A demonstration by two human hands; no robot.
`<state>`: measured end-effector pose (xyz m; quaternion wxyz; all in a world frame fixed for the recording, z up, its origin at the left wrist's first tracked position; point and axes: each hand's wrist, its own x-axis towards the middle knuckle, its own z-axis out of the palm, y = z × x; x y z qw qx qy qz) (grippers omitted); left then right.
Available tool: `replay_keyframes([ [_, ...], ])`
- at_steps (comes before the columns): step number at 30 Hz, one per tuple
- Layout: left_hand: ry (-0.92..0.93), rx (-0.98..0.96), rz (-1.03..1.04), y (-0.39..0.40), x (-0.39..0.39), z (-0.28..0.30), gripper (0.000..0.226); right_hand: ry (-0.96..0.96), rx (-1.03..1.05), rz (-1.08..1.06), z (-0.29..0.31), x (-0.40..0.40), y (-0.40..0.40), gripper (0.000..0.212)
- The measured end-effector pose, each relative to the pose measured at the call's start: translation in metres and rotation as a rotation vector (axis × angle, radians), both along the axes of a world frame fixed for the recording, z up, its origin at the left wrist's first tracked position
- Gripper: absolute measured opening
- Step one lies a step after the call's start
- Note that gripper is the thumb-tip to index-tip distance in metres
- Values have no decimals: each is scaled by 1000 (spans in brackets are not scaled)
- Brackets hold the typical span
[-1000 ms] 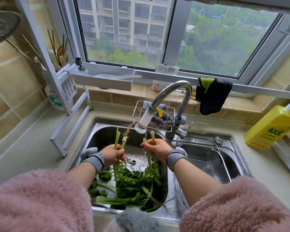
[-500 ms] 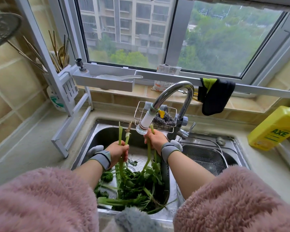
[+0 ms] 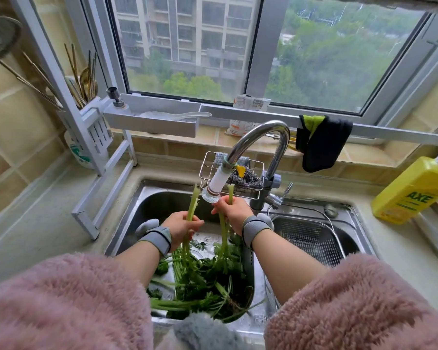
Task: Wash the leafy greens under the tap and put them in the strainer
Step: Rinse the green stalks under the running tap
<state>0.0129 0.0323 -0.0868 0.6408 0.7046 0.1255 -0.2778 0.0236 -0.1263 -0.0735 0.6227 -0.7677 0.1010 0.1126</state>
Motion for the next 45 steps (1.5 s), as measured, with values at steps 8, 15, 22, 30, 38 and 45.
replay_keyframes([
  [8,41,-82,53,-13,-2,-3,11,38,171,-43,0,2,2,19],
  [15,7,-17,28,-17,-5,-5,7,68,284,-72,-1,4,10,13],
  [22,-11,-49,123,-21,-2,-10,8,39,53,25,-8,-6,3,16],
  [30,22,-77,185,-17,0,-8,8,30,-90,94,-7,-2,-2,36],
  [38,36,-195,307,-15,10,1,15,-19,-76,192,-16,-4,4,26],
  [45,-39,-208,250,-24,9,6,8,-56,-182,212,-15,-6,1,29],
])
